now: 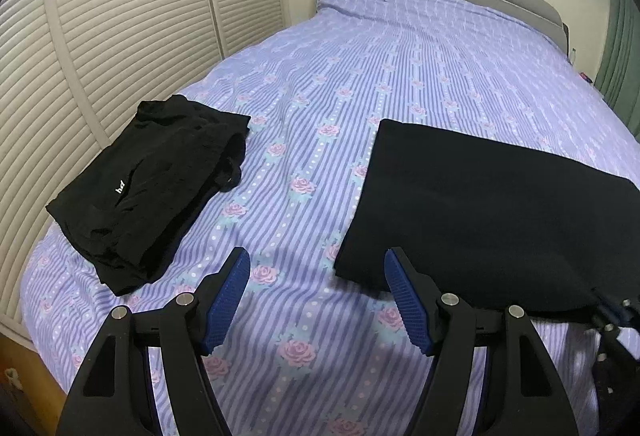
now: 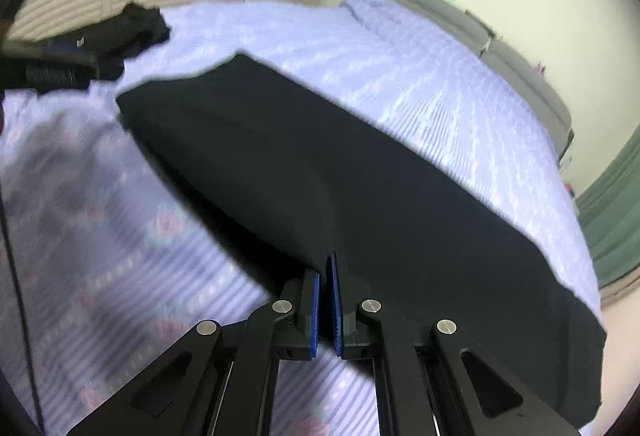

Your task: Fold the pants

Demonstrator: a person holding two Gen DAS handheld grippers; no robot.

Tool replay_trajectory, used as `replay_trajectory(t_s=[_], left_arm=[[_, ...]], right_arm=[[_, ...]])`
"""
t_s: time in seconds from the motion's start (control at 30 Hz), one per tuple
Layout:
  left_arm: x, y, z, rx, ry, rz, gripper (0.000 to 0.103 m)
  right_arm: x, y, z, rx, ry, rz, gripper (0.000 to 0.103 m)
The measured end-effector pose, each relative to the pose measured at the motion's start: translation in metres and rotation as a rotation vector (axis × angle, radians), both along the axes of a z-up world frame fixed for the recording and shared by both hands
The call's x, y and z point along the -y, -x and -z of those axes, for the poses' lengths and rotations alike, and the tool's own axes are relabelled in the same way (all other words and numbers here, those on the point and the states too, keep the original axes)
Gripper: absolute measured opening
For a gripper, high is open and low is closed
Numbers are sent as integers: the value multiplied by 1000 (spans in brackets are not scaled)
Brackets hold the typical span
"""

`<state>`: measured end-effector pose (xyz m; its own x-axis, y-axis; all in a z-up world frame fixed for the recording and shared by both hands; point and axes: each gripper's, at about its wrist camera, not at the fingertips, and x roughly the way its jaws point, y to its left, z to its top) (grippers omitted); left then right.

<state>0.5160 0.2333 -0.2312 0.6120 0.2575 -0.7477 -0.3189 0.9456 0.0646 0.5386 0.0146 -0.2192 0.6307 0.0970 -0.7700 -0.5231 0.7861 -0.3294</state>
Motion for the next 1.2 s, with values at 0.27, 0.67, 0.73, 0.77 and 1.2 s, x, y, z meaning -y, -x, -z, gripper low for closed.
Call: replay_trajectory(t_s=[0.27, 0.67, 0.73, 0.77, 1.2], left_arm=[[-3, 1, 2, 0, 8, -9, 69], [10, -9, 4, -8, 77, 51, 67], [15, -13, 10, -21, 110, 57, 65], [16, -14, 14, -28, 126, 52, 65], [-5, -35, 47, -52, 249, -55, 9]], right_arm=[[-22, -14, 12, -15, -9, -39, 7], [-6, 26, -25, 81, -22, -89, 59], [4, 28, -33, 67, -48, -63, 59], [7, 27, -35, 64, -53, -51, 59], [46, -3, -39, -14, -123, 141, 59]])
